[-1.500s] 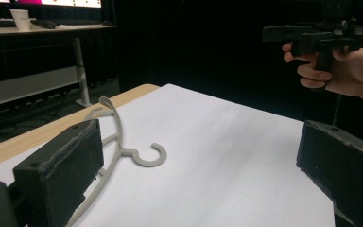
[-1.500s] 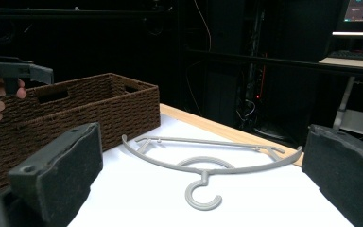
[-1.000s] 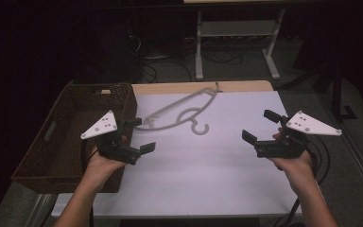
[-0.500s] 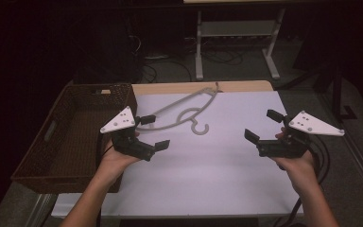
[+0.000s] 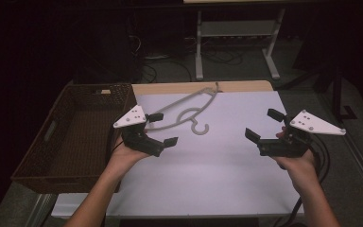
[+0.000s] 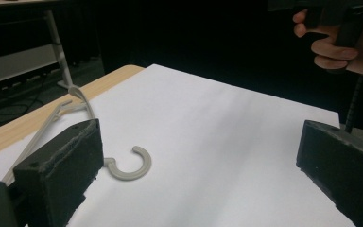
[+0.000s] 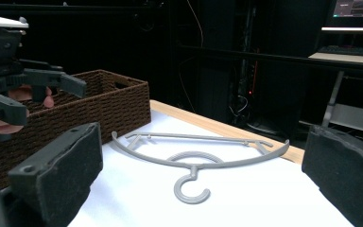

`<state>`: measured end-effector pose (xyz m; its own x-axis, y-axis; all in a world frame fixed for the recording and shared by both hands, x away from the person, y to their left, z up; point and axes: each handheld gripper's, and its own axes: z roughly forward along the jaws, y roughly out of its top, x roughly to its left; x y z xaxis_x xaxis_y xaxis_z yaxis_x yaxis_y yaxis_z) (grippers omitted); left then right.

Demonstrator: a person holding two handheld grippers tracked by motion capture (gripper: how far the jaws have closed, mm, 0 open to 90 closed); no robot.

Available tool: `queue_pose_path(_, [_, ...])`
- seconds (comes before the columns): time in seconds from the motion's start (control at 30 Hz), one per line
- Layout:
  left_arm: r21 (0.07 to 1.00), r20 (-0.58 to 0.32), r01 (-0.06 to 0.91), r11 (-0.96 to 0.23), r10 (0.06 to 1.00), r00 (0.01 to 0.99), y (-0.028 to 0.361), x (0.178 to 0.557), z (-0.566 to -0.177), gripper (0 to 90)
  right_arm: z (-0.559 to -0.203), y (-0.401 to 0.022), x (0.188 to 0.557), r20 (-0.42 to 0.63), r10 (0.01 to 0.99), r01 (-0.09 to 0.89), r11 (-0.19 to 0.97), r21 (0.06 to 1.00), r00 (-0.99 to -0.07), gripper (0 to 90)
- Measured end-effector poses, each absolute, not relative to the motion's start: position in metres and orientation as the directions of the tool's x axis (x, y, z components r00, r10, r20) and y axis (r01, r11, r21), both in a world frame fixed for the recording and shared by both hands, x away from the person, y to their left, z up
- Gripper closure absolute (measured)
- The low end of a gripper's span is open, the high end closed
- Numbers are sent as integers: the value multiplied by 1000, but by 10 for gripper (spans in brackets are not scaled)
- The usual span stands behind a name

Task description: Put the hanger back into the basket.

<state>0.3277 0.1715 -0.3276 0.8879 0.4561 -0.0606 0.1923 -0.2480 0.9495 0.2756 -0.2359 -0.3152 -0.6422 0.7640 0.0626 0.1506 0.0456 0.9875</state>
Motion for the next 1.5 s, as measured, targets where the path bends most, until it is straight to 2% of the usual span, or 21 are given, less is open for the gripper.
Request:
queue_pose_path(0.5, [942, -51, 197, -273, 462, 885, 156, 347, -340, 12, -315, -235, 275, 64, 762, 151, 45, 988, -645, 0])
queue_pose_path(0.87, [915, -5, 206, -347, 500, 866, 141, 370, -354, 14, -315, -235, 276, 67, 761, 155, 44, 987, -645, 0])
queue_pose_path(0.9, [911, 1, 206, -356, 501, 866, 141, 373, -355, 25, -315, -235, 276, 67, 761, 154, 44, 987, -645, 0])
queue_pose_path(0.93, [909, -1, 207, -361, 496, 868, 140, 375, -357, 79, -315, -236, 276, 65, 761, 153, 45, 987, -645, 0])
queue_pose_path(1.0, [904, -4, 219, -368, 505, 863, 140, 380, -360, 79, -315, -236, 276, 65, 761, 152, 44, 987, -645, 0])
queue_pose_path(1.3, [877, -1, 255, -407, 530, 848, 139, 407, -374, 277, -315, -236, 276, 67, 759, 153, 43, 987, -647, 0])
queue_pose_path(1.33, [871, 8, 255, -420, 531, 847, 139, 410, -376, 277, -315, -236, 276, 68, 758, 154, 43, 987, -648, 0])
queue_pose_path(1.5, [851, 2, 291, -436, 557, 830, 142, 424, -389, 435, -315, -237, 276, 68, 757, 153, 43, 987, -650, 0])
